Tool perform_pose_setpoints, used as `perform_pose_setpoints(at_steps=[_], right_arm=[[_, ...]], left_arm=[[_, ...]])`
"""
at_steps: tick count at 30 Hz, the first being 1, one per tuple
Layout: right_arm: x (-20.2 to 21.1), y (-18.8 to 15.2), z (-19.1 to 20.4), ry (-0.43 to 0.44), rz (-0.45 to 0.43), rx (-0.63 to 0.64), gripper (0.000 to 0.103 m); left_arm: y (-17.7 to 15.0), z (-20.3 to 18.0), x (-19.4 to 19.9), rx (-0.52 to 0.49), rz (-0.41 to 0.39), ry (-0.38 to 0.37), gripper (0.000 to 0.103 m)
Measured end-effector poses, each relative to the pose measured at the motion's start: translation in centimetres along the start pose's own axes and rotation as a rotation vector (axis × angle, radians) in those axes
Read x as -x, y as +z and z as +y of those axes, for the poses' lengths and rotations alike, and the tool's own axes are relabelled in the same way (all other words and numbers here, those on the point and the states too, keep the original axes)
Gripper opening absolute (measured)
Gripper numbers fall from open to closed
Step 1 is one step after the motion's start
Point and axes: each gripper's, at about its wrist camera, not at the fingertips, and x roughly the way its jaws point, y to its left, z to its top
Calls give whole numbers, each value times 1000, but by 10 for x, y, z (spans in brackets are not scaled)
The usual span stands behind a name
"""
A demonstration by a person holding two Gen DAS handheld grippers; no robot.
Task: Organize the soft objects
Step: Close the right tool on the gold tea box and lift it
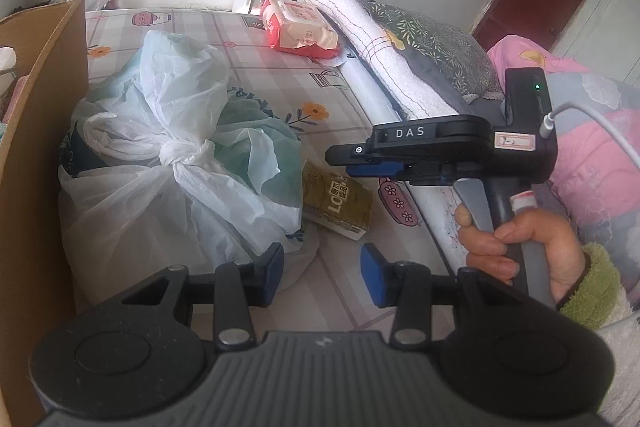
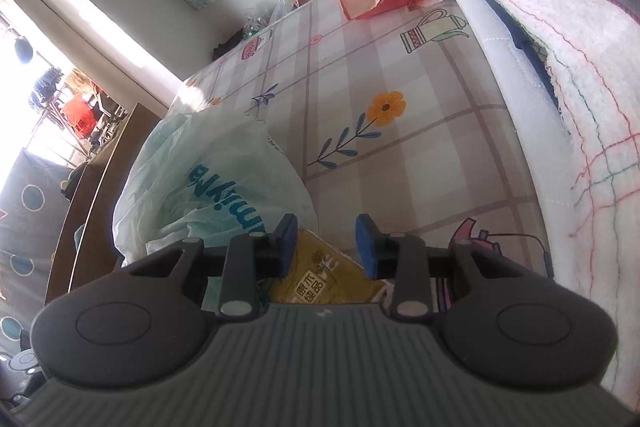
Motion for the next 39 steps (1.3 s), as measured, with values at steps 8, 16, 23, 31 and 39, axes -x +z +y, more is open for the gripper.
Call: perform_pose_setpoints(at_steps=[8, 16, 23, 31, 39], right_arm=[[22, -44, -14, 55, 71, -138, 32], [36, -55, -16, 80, 57, -167, 32], [27, -57, -28, 121, 107, -193, 32], [24, -56, -53, 226, 117, -292, 26], [24, -57, -55, 241, 116, -304, 26]], left_arm=[[-6, -9, -14, -35, 54, -22, 44], [-7, -28, -37, -99, 86, 4, 56], [-3, -42, -55, -162, 102, 53, 58], [4, -42, -80, -160, 155, 73, 58], [6, -41, -90, -153, 170, 72, 58]])
